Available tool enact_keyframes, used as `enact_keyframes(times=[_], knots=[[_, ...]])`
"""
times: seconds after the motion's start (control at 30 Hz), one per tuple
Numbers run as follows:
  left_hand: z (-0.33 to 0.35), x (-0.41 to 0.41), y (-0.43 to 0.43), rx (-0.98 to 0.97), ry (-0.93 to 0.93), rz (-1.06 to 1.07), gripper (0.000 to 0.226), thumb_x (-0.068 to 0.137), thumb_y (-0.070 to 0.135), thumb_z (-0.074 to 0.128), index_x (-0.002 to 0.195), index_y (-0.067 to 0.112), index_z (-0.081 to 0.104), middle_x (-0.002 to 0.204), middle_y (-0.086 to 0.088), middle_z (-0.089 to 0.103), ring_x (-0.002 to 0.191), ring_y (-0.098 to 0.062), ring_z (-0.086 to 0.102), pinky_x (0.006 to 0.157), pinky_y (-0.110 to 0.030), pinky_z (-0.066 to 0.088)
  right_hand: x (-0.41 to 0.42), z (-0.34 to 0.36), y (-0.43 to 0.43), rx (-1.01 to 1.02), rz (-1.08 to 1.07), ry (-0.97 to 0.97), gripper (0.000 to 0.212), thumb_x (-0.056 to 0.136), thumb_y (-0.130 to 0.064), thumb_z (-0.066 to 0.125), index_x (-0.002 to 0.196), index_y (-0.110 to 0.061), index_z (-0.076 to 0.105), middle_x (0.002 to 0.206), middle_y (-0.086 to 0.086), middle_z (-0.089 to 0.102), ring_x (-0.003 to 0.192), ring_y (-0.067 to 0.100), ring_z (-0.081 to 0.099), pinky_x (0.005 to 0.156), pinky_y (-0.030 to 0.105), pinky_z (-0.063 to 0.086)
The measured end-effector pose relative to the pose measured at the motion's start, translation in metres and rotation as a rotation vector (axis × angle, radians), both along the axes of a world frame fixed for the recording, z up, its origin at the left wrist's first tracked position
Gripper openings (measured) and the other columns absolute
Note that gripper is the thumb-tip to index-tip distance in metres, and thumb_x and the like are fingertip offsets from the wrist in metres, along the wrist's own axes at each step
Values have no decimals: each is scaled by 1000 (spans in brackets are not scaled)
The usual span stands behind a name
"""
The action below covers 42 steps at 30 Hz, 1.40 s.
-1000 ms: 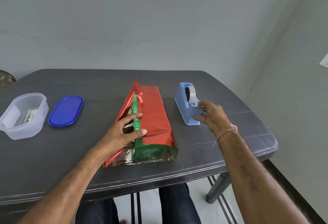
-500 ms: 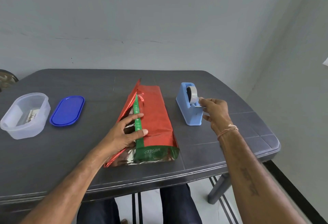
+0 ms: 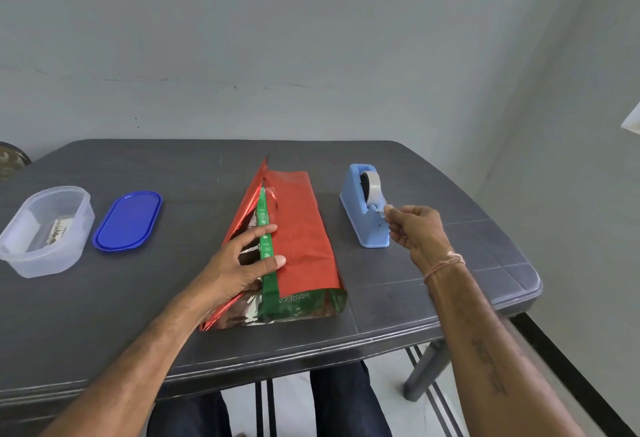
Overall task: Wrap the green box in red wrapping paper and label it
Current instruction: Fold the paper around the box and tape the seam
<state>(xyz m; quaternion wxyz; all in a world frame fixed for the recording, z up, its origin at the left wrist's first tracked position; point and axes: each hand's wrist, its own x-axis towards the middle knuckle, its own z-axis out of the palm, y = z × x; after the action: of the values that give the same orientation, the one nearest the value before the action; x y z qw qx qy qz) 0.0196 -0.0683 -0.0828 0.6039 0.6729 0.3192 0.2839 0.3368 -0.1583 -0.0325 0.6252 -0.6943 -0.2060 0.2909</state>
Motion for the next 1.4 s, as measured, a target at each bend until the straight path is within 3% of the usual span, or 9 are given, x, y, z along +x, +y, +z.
enact_keyframes(times=[0.23, 0.37, 0.5, 0.67, 0.93, 1.23, 1.4], knots=[[-1, 0, 1, -3, -8, 3, 78, 60, 64, 89, 131, 58, 58, 152, 15, 45, 137, -16, 50, 104, -53, 52, -1, -12, -2, -17, -37, 27, 25, 87, -19, 82, 99, 0, 74, 81, 10, 69, 67, 15, 62, 63, 25, 58], [0, 1, 0, 7, -4, 14, 65, 72, 52, 87, 130, 58, 59, 152, 17, 45, 138, -11, 48, 106, -49, 52, -2, -14, -5, -7, -45, 60, 21, 86, -22, 83, 86, -5, 70, 82, 12, 67, 69, 16, 61, 62, 25, 58], [1, 0, 0, 7, 8, 13, 72, 65, 62, 89, 130, 59, 58, 152, 18, 44, 139, -14, 48, 107, -51, 51, -7, -19, -4, 6, -41, 84, 25, 88, -27, 81, 95, -5, 71, 85, 9, 66, 74, 16, 60, 68, 29, 57], [2, -1, -2, 15, 18, 16, 66, 71, 54, 87, 130, 58, 59, 148, 20, 47, 137, -9, 48, 112, -48, 46, -15, -29, -5, 80, -65, 165, 28, 91, -28, 78, 104, -4, 70, 93, 7, 70, 85, 19, 65, 76, 33, 57], [2, -2, -2, 33, 48, 6, 77, 60, 69, 86, 130, 62, 56, 148, 22, 44, 142, -12, 43, 115, -54, 40, -20, -45, -2, 155, -154, 177, 23, 88, -29, 81, 87, -8, 71, 86, 8, 70, 80, 17, 67, 74, 31, 59], [3, -1, -3, 22, 44, 34, 67, 69, 56, 88, 129, 58, 59, 147, 21, 48, 138, -11, 48, 113, -49, 45, -20, -62, -1, 206, -150, 18, 20, 94, -25, 75, 91, -6, 72, 95, 11, 73, 87, 17, 69, 70, 28, 59], [4, 0, -3, 43, 46, 40, 63, 74, 48, 84, 130, 58, 58, 142, 27, 46, 136, -5, 46, 114, -40, 42, -22, -69, 8, 176, -235, -41, 18, 90, -26, 77, 81, -10, 74, 83, 7, 73, 80, 19, 69, 72, 36, 62]])
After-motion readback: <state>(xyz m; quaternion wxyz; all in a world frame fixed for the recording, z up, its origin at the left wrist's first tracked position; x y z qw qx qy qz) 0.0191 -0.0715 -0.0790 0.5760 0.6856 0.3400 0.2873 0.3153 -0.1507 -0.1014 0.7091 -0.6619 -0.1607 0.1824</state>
